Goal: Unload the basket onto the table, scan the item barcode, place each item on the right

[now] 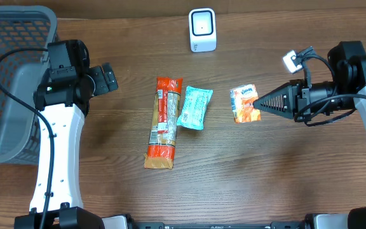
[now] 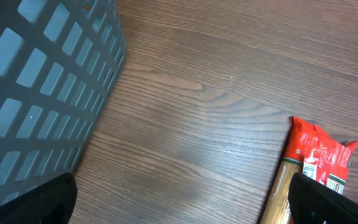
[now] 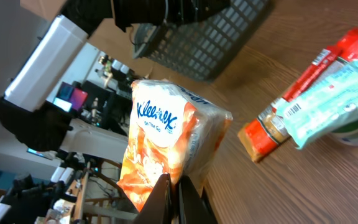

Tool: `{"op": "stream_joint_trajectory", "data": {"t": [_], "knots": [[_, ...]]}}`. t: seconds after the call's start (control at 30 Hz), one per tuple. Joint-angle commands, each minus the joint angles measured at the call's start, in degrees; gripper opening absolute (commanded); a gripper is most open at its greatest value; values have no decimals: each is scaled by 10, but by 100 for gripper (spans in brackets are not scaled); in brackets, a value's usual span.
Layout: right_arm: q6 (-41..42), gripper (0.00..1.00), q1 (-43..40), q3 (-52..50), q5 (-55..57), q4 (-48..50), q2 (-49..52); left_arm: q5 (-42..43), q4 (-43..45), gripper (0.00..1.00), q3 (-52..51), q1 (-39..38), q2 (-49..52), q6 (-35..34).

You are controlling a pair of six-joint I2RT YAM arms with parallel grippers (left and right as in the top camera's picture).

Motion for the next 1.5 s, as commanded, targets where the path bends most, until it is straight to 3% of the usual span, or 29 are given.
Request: {"op": "stream_joint_trajectory", "data": {"t": [0.0, 0.27, 0.47, 0.8, 1.47], "knots": [[18, 4, -2, 0, 23, 13, -9, -3, 2, 100, 6, 2, 6, 11], [232, 4, -1, 0, 113, 154, -5, -3, 2, 100, 6, 2, 6, 11], [317, 4, 0, 0, 238, 198, -5, -3, 2, 100, 6, 2, 6, 11], [498, 4, 38, -5, 606, 220, -5, -3, 2, 100, 6, 2, 6, 11], [579, 4, 185, -5, 707, 250, -5, -3, 2, 100, 6, 2, 6, 11]]}}
